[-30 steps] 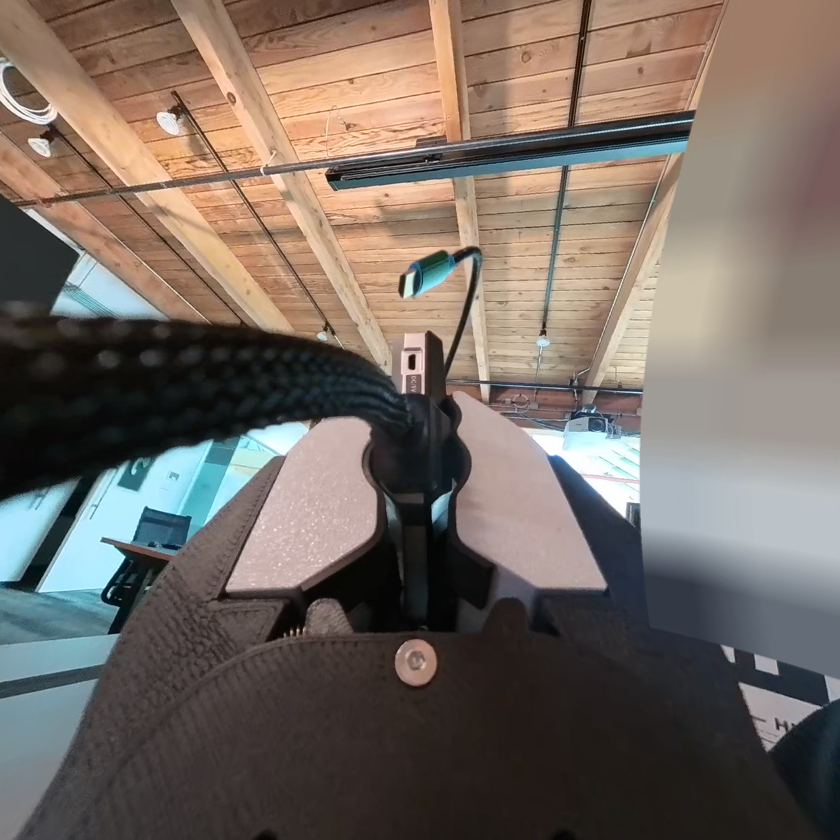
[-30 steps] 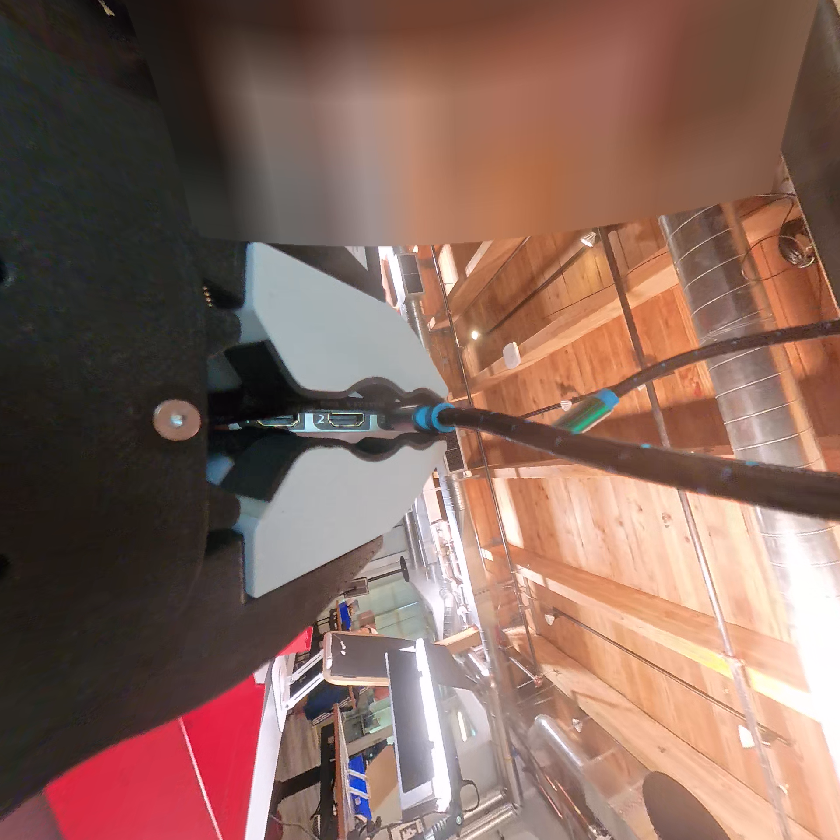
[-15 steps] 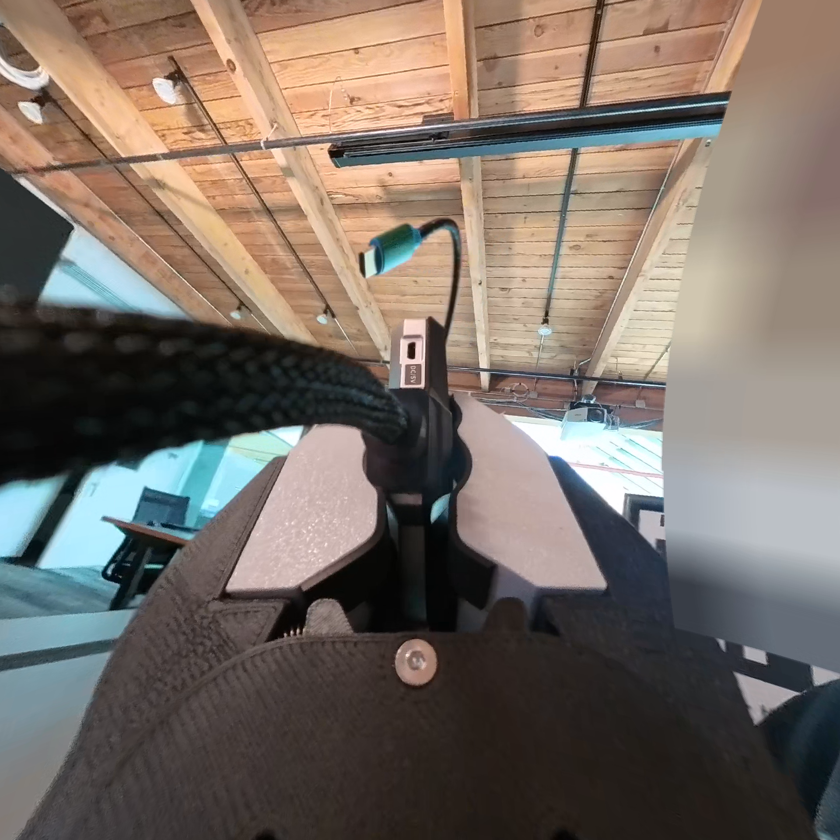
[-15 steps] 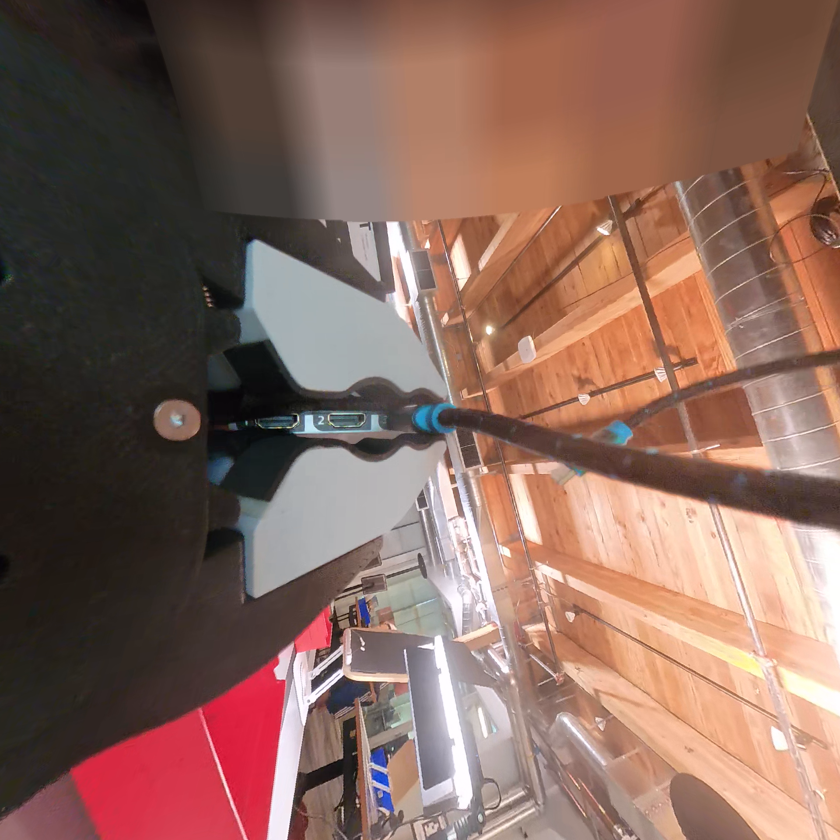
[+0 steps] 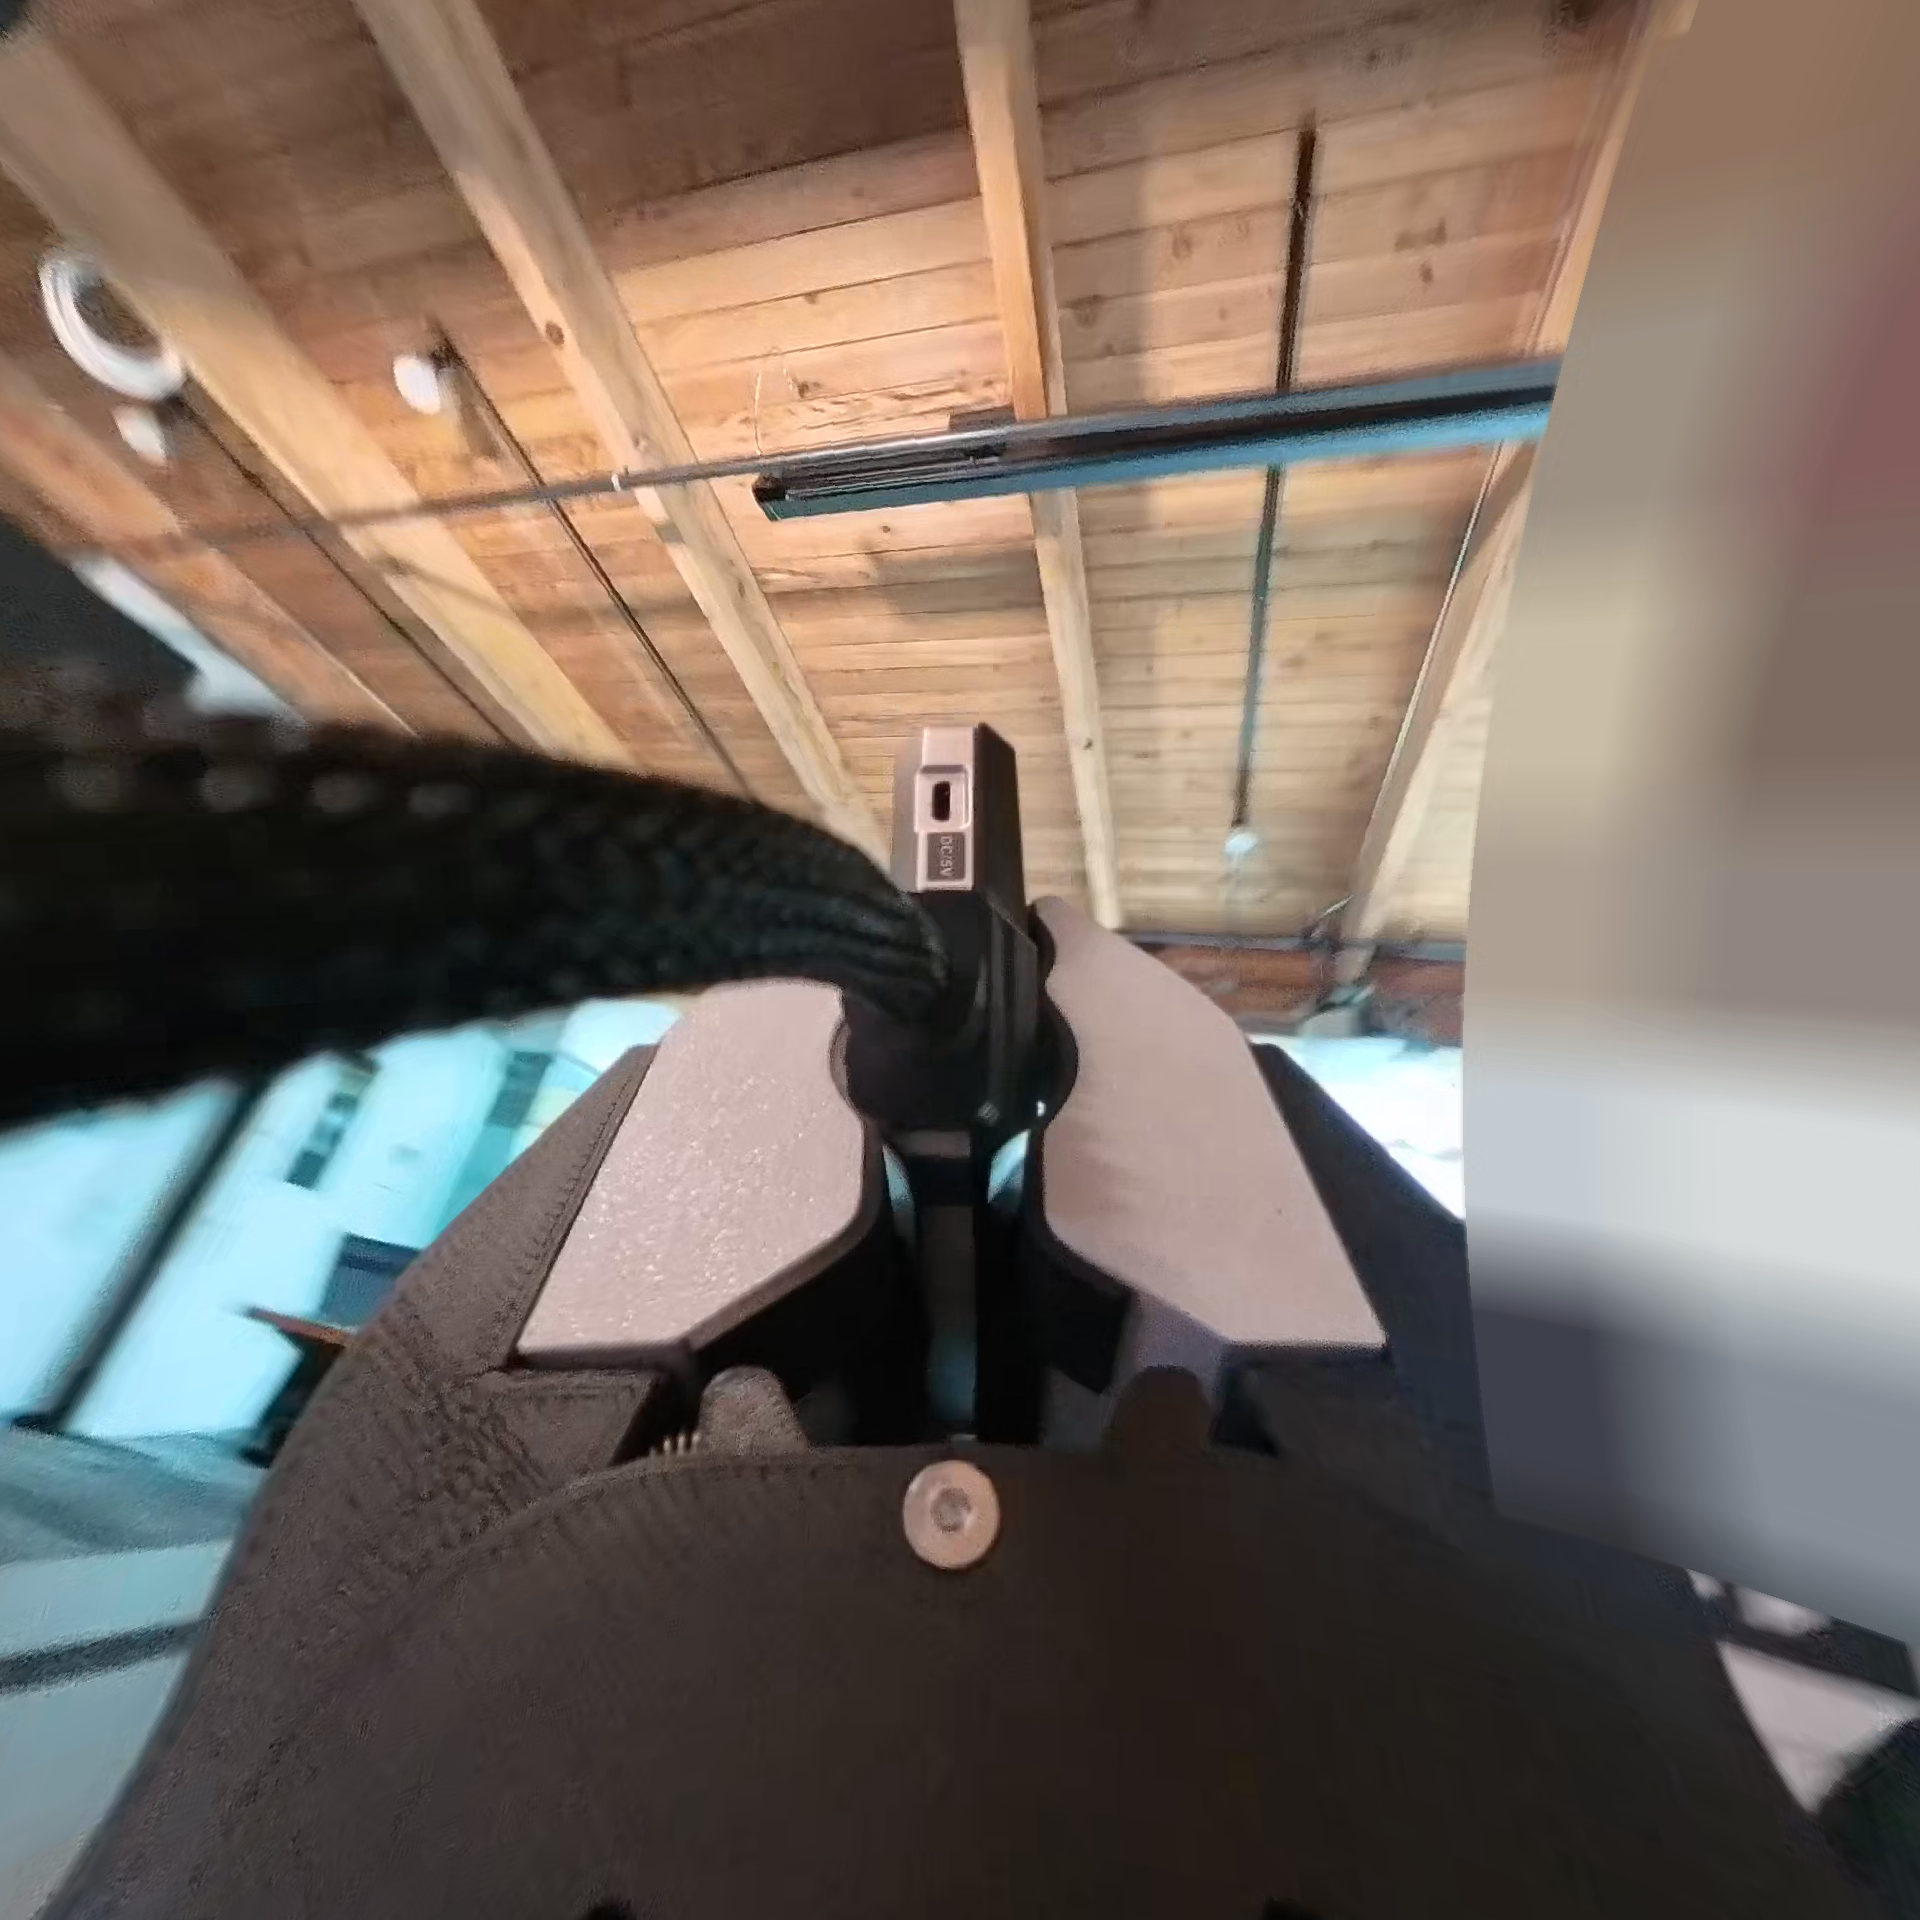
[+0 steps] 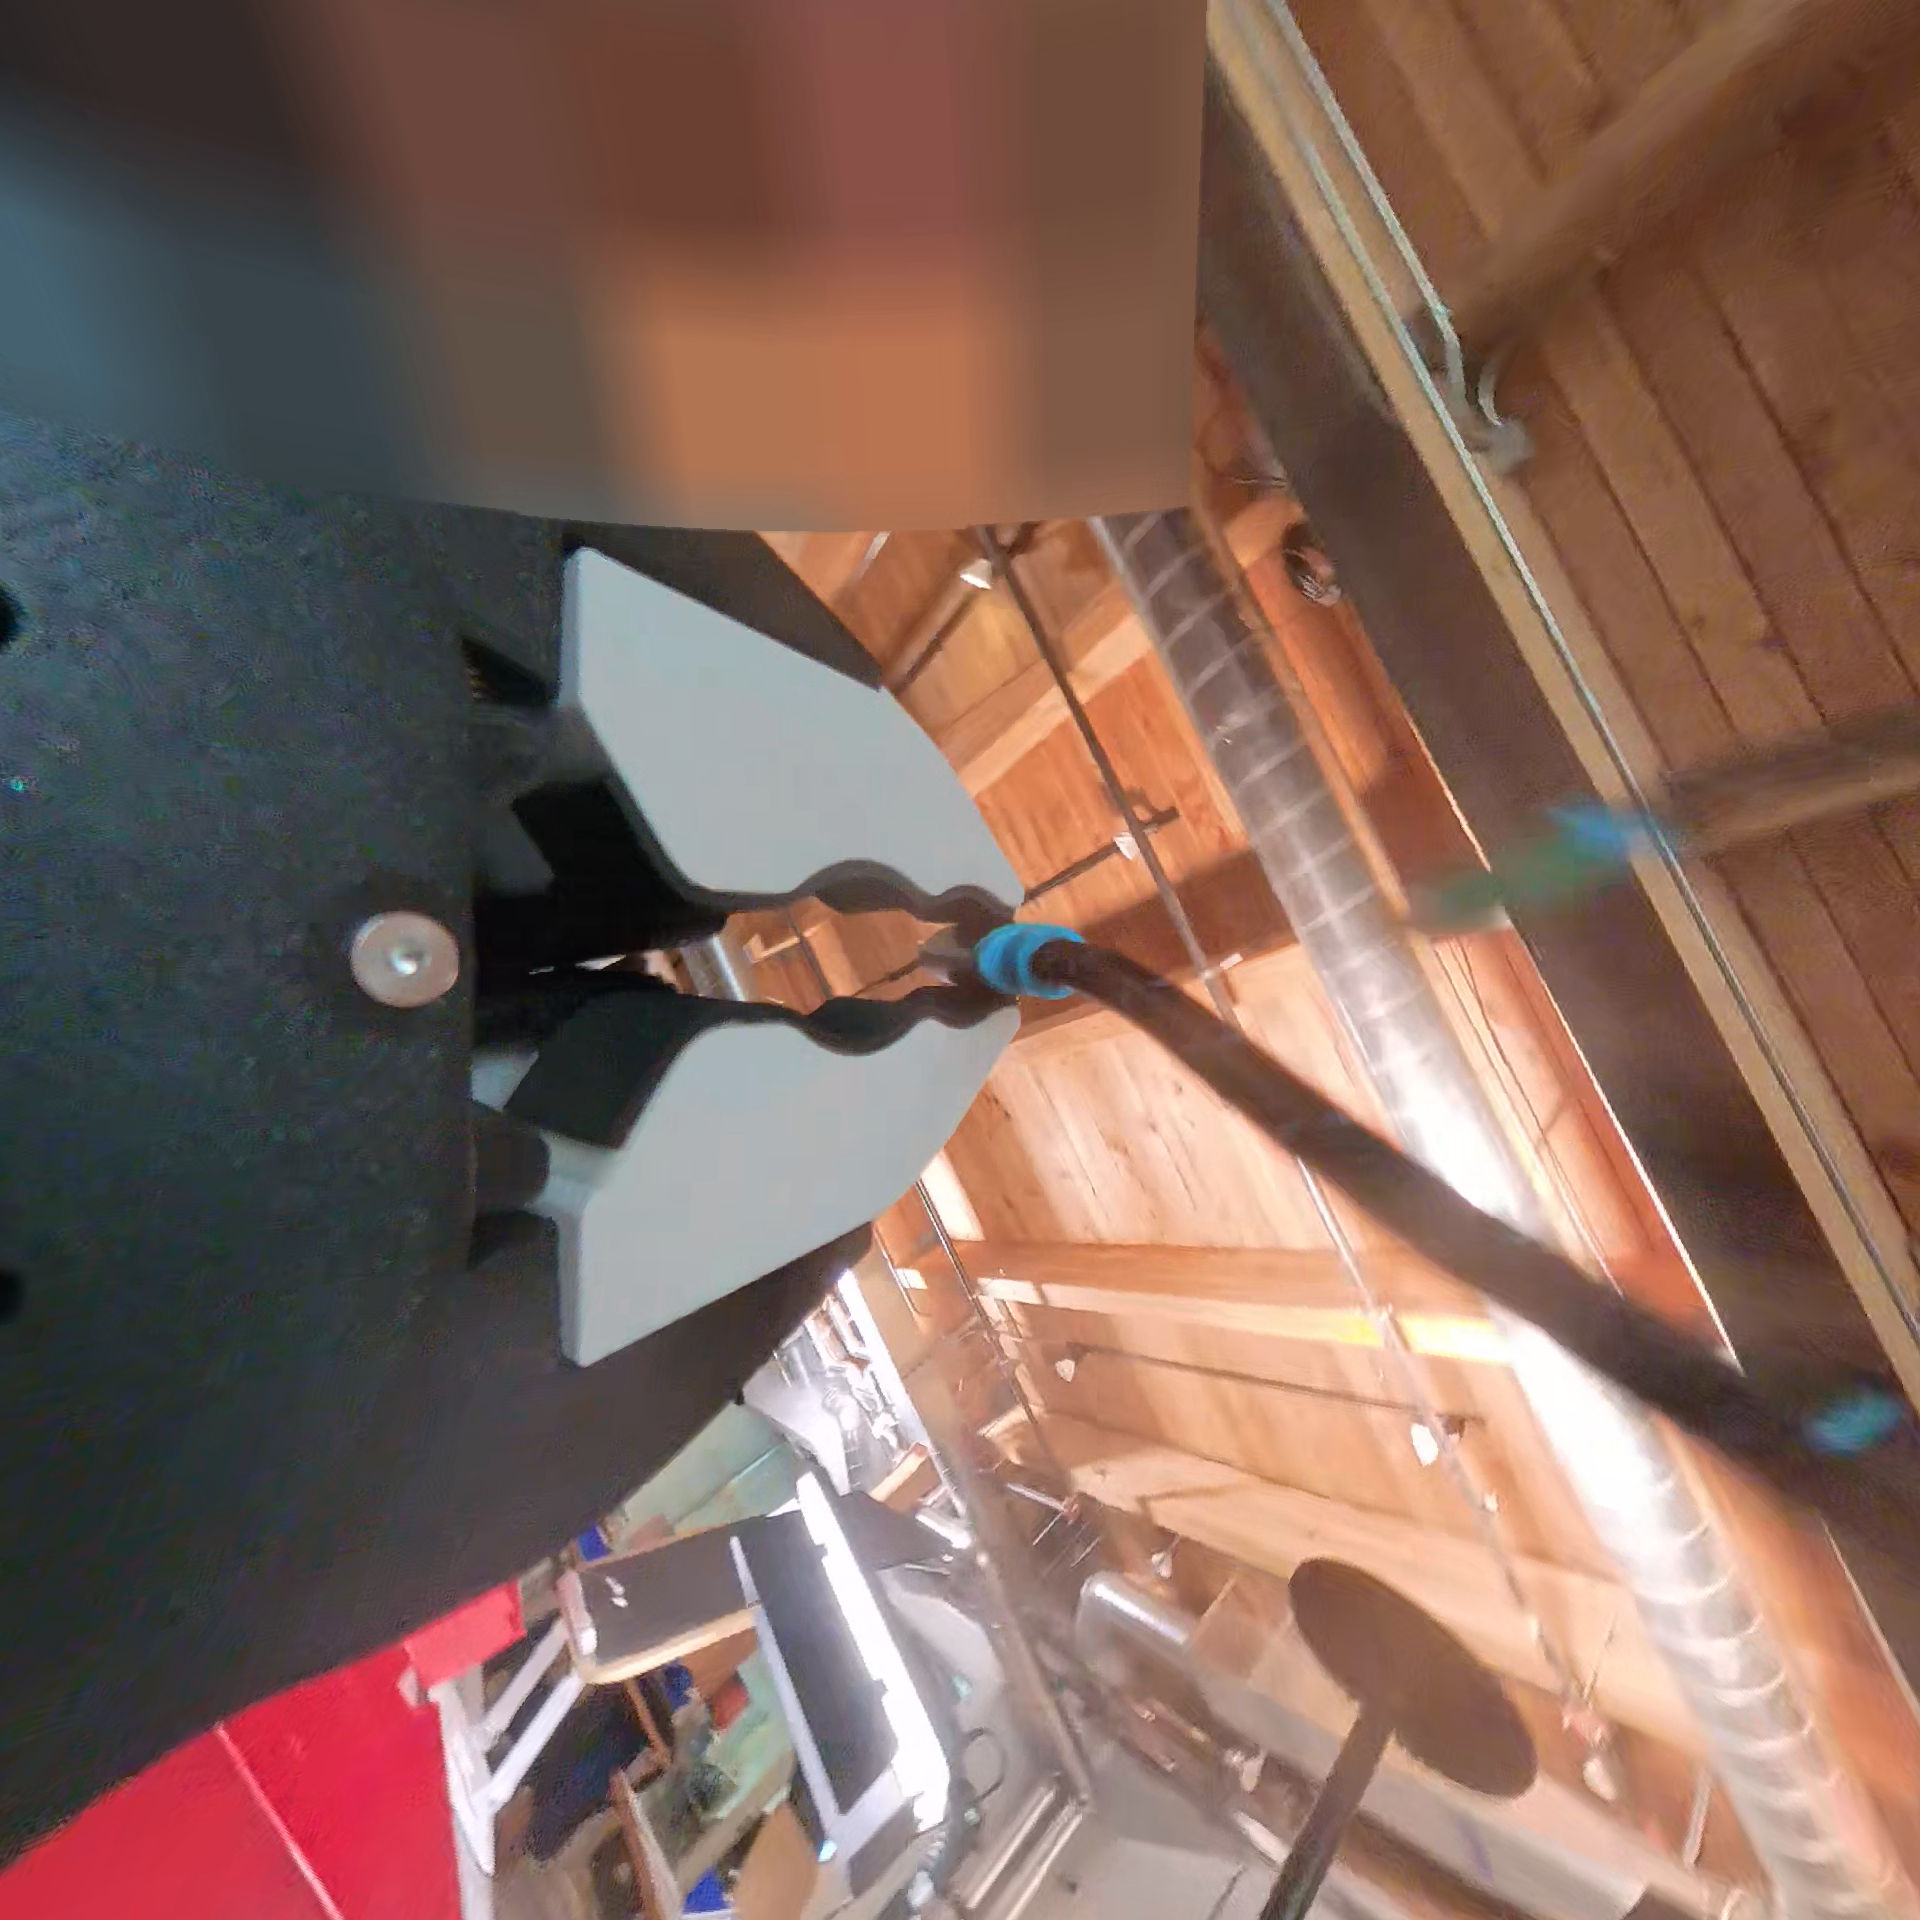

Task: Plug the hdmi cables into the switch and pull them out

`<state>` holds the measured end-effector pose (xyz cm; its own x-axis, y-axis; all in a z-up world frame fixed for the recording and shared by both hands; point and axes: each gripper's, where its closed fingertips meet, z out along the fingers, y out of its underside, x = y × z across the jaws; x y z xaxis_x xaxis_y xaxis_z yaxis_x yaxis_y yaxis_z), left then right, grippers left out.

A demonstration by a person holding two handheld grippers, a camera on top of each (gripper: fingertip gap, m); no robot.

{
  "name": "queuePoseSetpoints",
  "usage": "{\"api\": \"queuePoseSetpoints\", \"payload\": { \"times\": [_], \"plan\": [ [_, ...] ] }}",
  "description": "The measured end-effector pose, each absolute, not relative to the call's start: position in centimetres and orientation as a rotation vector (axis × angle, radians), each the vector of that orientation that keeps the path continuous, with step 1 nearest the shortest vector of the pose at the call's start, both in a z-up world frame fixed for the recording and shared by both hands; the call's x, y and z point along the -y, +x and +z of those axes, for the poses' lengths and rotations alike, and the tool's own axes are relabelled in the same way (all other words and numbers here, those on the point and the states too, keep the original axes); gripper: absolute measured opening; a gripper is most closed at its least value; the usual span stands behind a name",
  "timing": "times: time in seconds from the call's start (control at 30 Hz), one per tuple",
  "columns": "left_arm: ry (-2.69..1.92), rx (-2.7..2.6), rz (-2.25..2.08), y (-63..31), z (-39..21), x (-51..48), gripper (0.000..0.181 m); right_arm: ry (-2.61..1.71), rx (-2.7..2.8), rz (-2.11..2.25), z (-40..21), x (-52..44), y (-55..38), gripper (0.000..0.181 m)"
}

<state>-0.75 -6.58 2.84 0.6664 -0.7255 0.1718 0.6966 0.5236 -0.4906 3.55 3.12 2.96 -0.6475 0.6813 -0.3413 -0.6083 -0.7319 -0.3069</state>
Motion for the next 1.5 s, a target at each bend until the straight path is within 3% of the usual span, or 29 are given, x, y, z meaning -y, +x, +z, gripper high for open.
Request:
{"api": "queuePoseSetpoints", "payload": {
  "times": [0.27,0.5,0.67,0.8,0.97,1.17,1.33,1.5],
  "plan": [
    [-0.569,0.001,-0.794,-4.4,2.9,5.5,0.022,-0.693,0.447,2.14,2.3,-2.4,3.7,0.012],
    [-0.502,0.019,-0.703,-7.7,4.7,7.3,0.023,-1.0,0.976,1.608,3.2,-4.5,4.4,0.012],
    [-0.456,0.037,-0.665,-9.5,5.6,8.9,0.023,-1.313,1.199,1.062,-0.8,-9.4,8.6,0.012],
    [-0.422,0.033,-0.613,-10.4,6.3,10.1,0.023,-1.57,1.119,0.503,-5.8,-15.5,15.5,0.012],
    [-0.42,0.023,-0.596,-10.7,6.5,10.3,0.023,-1.723,0.905,0.401,-7.2,-18.7,23.7,0.012],
    [-0.419,0.042,-0.63,-10.9,6.3,9.9,0.023,-2.233,0.75,-0.058,-14.8,-19.8,35.1,0.012],
    [-0.415,0.038,-0.62,-10.7,6.4,10.2,0.023,-2.379,0.659,-0.301,-16.5,-19.1,39.9,0.012],
    [-0.422,0.04,-0.617,-10.8,6.3,9.8,0.023,-2.294,0.879,-0.285,-16.8,-19.2,38.1,0.012]
  ]
}}
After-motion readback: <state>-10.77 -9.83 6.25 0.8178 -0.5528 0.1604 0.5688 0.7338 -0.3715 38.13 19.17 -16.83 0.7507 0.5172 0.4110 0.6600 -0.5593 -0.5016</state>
